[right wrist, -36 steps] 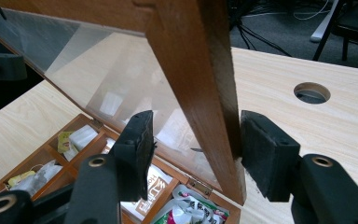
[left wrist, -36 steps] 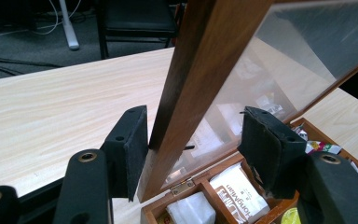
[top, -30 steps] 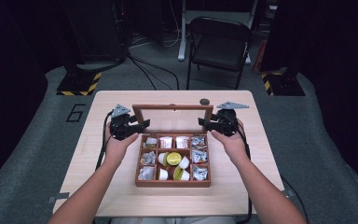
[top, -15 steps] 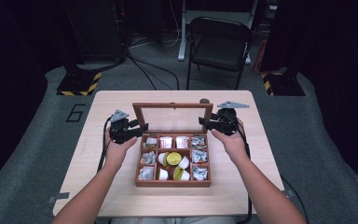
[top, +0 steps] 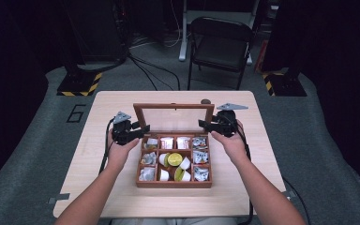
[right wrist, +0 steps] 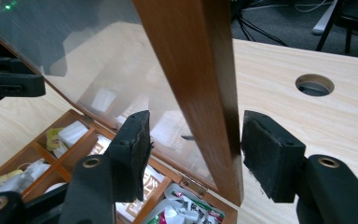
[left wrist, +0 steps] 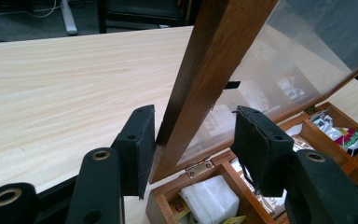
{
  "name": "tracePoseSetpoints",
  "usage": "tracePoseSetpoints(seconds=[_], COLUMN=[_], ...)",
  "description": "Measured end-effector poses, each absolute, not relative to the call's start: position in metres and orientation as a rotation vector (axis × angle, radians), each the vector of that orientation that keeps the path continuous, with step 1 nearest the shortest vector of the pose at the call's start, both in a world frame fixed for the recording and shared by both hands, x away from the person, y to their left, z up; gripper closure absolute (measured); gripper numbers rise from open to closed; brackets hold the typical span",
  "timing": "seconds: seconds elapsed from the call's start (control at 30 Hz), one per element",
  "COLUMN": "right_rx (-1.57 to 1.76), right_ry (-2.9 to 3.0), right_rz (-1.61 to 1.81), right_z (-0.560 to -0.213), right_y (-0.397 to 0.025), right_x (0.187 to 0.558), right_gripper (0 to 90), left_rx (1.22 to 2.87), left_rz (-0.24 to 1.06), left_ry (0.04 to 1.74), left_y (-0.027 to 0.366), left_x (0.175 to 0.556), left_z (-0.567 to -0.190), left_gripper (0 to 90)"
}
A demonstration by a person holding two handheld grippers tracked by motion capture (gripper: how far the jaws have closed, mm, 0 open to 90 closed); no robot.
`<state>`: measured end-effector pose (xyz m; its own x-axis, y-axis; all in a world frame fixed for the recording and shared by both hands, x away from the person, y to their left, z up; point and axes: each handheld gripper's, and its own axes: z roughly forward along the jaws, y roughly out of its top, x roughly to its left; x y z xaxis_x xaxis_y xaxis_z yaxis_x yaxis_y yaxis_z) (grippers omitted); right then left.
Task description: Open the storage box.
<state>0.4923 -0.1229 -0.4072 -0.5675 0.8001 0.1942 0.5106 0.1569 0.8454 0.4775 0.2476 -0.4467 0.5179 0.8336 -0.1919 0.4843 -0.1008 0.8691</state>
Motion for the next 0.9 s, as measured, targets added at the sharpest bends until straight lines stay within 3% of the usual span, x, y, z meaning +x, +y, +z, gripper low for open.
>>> tracePoseSetpoints(seconds=[0.9], right_rx=[1.282], right_ry=[2.181], right_rz=[1.313], right_z=[-0.446], right_y=[-0.126], right_x=[0.496], right_gripper=[44.9], left_rx=[1.750], left_rz=[0.424], left_ry=[1.132], left_y=[0.246], left_x=[0.483], left_z=[-0.459], left_gripper=[49.7])
